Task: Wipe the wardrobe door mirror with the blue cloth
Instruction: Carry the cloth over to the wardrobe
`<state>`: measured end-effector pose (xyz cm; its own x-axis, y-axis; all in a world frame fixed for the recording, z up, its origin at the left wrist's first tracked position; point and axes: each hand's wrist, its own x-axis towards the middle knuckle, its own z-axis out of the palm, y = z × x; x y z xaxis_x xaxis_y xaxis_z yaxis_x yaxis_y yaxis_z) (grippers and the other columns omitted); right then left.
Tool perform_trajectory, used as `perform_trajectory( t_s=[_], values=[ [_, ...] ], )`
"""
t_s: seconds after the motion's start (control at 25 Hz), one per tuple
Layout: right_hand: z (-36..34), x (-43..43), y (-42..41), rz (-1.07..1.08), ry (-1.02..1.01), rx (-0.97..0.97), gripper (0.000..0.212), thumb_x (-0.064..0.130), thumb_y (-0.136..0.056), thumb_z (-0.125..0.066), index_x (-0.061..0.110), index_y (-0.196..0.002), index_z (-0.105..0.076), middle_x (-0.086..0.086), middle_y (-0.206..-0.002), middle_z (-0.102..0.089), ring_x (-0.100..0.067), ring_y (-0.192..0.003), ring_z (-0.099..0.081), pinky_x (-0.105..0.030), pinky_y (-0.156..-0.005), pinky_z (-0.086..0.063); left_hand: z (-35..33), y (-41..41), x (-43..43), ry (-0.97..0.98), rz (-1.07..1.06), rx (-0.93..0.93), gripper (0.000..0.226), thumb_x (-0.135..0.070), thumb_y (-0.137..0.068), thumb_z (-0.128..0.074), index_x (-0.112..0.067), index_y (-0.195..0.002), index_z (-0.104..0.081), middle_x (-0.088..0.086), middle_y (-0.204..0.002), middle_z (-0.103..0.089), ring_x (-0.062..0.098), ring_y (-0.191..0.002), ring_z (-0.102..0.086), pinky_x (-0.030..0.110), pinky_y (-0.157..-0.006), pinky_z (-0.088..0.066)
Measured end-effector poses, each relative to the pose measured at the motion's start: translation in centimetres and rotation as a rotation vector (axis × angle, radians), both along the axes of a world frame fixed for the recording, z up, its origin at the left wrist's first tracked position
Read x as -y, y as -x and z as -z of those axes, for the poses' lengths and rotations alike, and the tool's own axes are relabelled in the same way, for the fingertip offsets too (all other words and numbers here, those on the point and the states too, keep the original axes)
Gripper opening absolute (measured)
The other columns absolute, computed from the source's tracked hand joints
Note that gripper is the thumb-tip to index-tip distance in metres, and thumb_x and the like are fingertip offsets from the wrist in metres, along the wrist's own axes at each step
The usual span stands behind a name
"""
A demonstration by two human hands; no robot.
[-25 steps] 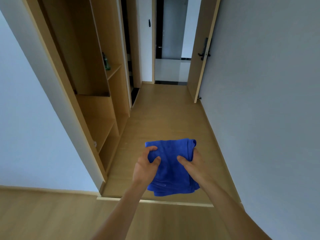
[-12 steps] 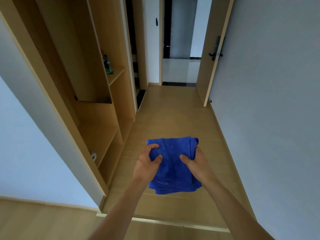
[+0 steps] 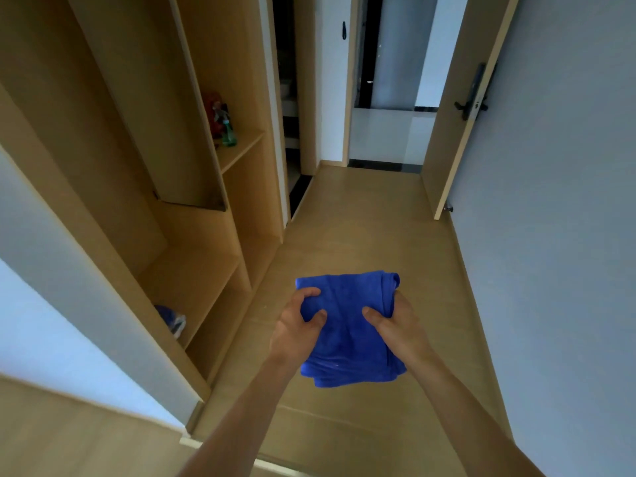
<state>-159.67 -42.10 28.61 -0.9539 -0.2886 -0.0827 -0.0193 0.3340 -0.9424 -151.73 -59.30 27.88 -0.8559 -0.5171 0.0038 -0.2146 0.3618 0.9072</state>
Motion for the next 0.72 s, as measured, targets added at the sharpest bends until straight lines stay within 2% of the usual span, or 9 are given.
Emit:
perform_trajectory(
  t_s=[0.08, 0.2, 0.32, 0.48, 0.56, 0.64, 0.72],
  values=[
    [0.2, 0.7, 2.2, -0.006, -0.006, 0.008, 0.014, 0.016, -0.092, -0.066, 0.027, -0.097, -0.058, -0.005, -0.094, -0.070, -0.010, -0.077, -0.067, -0.019, -0.060, -0.053, 0.3, 2.3, 0.6, -0.003, -0.002, 0.007, 0.032, -0.018, -0.093, -0.069, -0.031, -0.122, -0.063, -0.030, -0.093, -0.053, -0.035, -0.078, -0.045, -0.007, -0.064, -0.035],
    [0.7, 2.4, 5.7, -0.016, -0.024, 0.015, 0.010, 0.014, -0.092, -0.065, 0.019, -0.099, -0.059, -0.009, -0.095, -0.070, -0.023, -0.084, -0.069, -0.030, -0.067, -0.056, 0.6, 5.7, 2.1, 0.020, -0.026, 0.011, 0.032, -0.017, -0.093, -0.070, -0.030, -0.121, -0.063, -0.030, -0.092, -0.049, -0.040, -0.080, -0.038, -0.011, -0.066, -0.030],
    [0.8, 4.4, 9.5, -0.030, -0.045, 0.013, 0.013, 0.017, -0.092, -0.065, 0.019, -0.103, -0.058, -0.006, -0.097, -0.070, -0.020, -0.085, -0.069, -0.029, -0.069, -0.057, 1.1, 9.7, 4.1, 0.045, -0.025, -0.006, 0.031, -0.017, -0.093, -0.070, -0.027, -0.122, -0.064, -0.030, -0.091, -0.047, -0.042, -0.081, -0.035, -0.012, -0.067, -0.027],
    [0.8, 8.7, 15.9, -0.030, -0.094, -0.013, 0.021, 0.021, -0.093, -0.064, 0.020, -0.113, -0.056, 0.000, -0.100, -0.069, -0.016, -0.089, -0.068, -0.037, -0.080, -0.058, 1.5, 16.6, 8.6, 0.079, -0.038, -0.022, 0.030, -0.020, -0.093, -0.071, -0.028, -0.121, -0.065, -0.028, -0.086, -0.044, -0.043, -0.078, -0.034, -0.013, -0.067, -0.025],
    [0.5, 11.1, 18.8, -0.029, -0.097, -0.001, 0.023, 0.022, -0.094, -0.064, 0.021, -0.115, -0.054, 0.003, -0.102, -0.068, -0.013, -0.091, -0.067, -0.033, -0.079, -0.056, 1.6, 19.5, 11.1, 0.130, -0.047, -0.004, 0.029, -0.025, -0.092, -0.071, -0.033, -0.119, -0.064, -0.029, -0.087, -0.042, -0.044, -0.082, -0.030, -0.014, -0.069, -0.023],
    [0.2, 12.9, 20.8, -0.023, -0.068, -0.001, 0.022, 0.021, -0.095, -0.064, 0.023, -0.114, -0.054, 0.005, -0.104, -0.066, -0.010, -0.093, -0.066, -0.027, -0.077, -0.053, 1.5, 21.6, 13.2, 0.102, -0.036, 0.006, 0.028, -0.027, -0.093, -0.070, -0.035, -0.119, -0.063, -0.027, -0.091, -0.049, -0.036, -0.087, -0.040, -0.010, -0.069, -0.031],
    [0.4, 15.2, 22.8, -0.025, -0.039, -0.002, 0.023, 0.019, -0.095, -0.063, 0.019, -0.116, -0.055, 0.002, -0.107, -0.066, -0.012, -0.096, -0.065, -0.029, -0.080, -0.054, 1.8, 23.9, 15.6, 0.055, -0.020, 0.023, 0.030, -0.029, -0.093, -0.068, -0.038, -0.122, -0.061, -0.019, -0.103, -0.058, -0.012, -0.090, -0.055, 0.004, -0.079, -0.044]
  ],
)
